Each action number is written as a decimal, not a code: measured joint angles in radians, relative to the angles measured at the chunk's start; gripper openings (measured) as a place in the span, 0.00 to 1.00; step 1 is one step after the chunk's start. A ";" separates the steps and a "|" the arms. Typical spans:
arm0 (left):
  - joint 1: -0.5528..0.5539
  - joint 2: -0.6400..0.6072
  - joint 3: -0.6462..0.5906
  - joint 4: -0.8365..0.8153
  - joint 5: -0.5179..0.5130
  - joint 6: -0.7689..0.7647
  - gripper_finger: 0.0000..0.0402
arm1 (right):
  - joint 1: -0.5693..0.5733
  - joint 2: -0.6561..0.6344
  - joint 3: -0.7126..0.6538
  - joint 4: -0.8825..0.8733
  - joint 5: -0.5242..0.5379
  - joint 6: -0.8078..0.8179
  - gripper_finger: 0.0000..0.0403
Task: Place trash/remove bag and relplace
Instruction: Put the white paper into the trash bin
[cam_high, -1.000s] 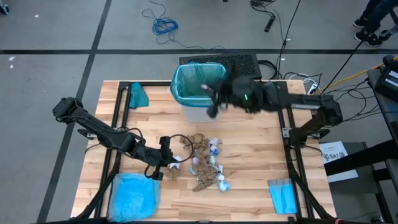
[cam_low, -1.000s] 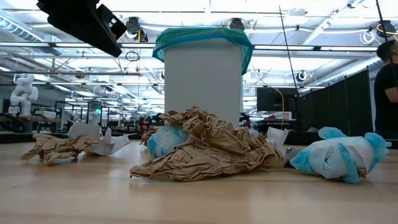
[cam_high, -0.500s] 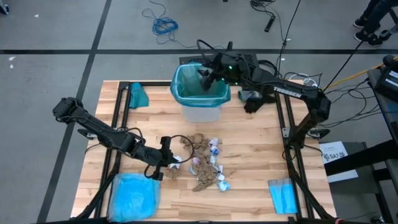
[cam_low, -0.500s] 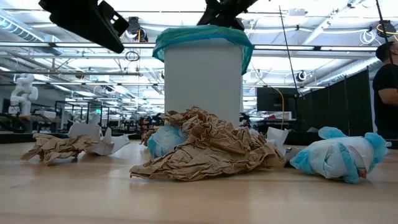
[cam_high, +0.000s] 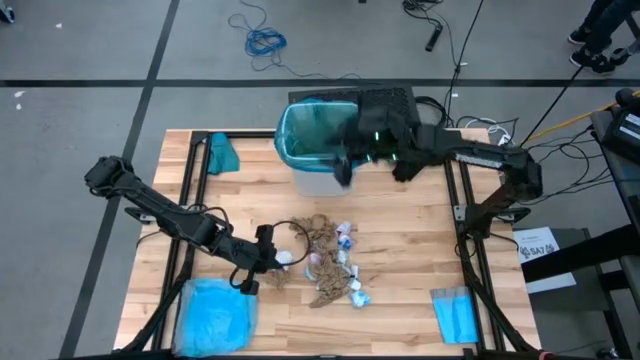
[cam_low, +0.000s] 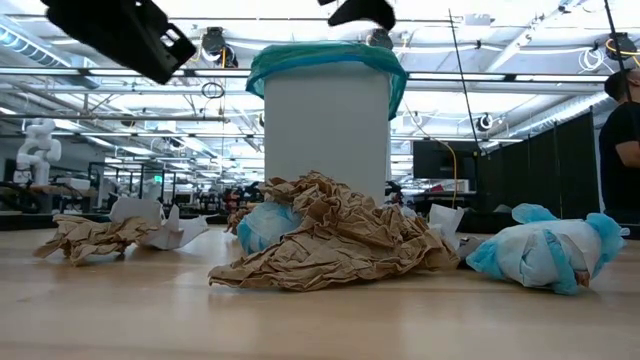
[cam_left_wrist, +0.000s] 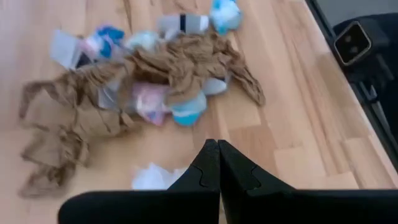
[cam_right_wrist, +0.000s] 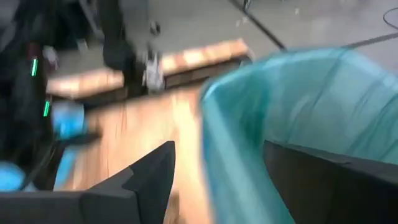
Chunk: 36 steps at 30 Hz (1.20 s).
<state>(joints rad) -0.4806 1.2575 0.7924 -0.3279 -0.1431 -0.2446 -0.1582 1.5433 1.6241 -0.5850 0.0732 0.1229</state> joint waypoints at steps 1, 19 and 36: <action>-0.004 0.005 0.000 -0.006 0.000 -0.013 0.00 | 0.045 -0.007 0.000 -0.035 0.045 -0.001 0.56; -0.012 0.239 -0.001 -0.026 -0.011 -0.169 0.23 | 0.660 -0.075 -0.317 -0.119 0.661 0.421 0.46; 0.018 0.300 -0.001 -0.071 -0.079 -0.222 0.52 | 0.871 -0.076 -0.618 0.000 0.828 0.870 0.46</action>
<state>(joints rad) -0.4625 1.5571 0.7918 -0.3985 -0.2226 -0.4668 0.7124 1.4677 1.0063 -0.5848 0.9008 0.9926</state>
